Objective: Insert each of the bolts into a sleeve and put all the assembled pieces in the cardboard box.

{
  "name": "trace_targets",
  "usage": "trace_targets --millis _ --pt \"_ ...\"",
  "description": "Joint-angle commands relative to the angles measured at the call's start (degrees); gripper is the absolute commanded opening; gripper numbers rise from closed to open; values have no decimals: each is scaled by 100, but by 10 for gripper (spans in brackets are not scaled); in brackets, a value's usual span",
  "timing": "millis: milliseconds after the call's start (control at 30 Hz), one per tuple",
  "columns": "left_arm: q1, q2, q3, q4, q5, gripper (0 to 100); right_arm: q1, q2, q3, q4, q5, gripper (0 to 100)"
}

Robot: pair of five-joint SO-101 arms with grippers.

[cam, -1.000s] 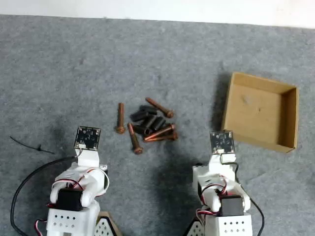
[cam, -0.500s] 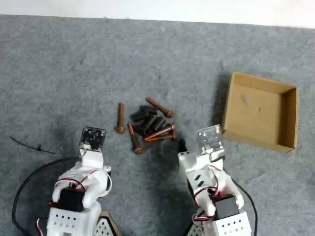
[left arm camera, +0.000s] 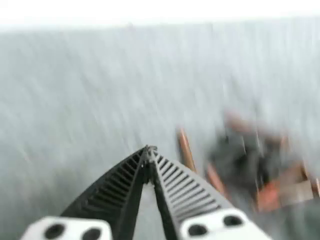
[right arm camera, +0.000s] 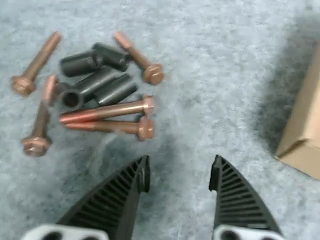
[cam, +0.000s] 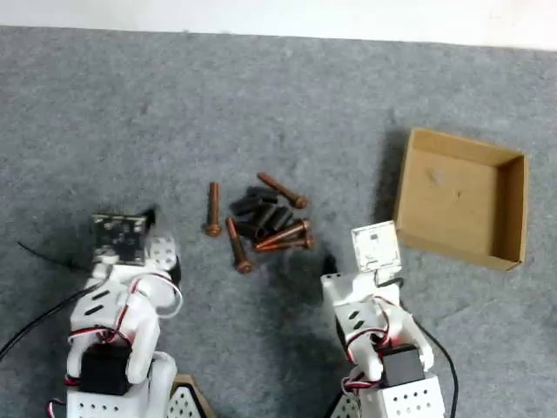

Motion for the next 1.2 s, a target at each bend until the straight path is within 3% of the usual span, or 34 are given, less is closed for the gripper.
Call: trace_targets --millis 0,200,467,633,1033,1167 --pt "-347 13 136 -466 0 7 338 -66 848 40 0 184" --pt "-365 13 277 -457 -9 5 409 -66 848 84 0 184" --pt "277 13 1121 -703 -35 5 1596 -66 848 321 0 184" --pt "-101 13 1156 -712 -756 5 2141 -66 848 321 0 184" --pt "-242 66 1086 -738 -791 7 2211 -66 831 541 0 184" --pt "-646 84 901 -738 -747 7 2202 -66 664 576 0 184"
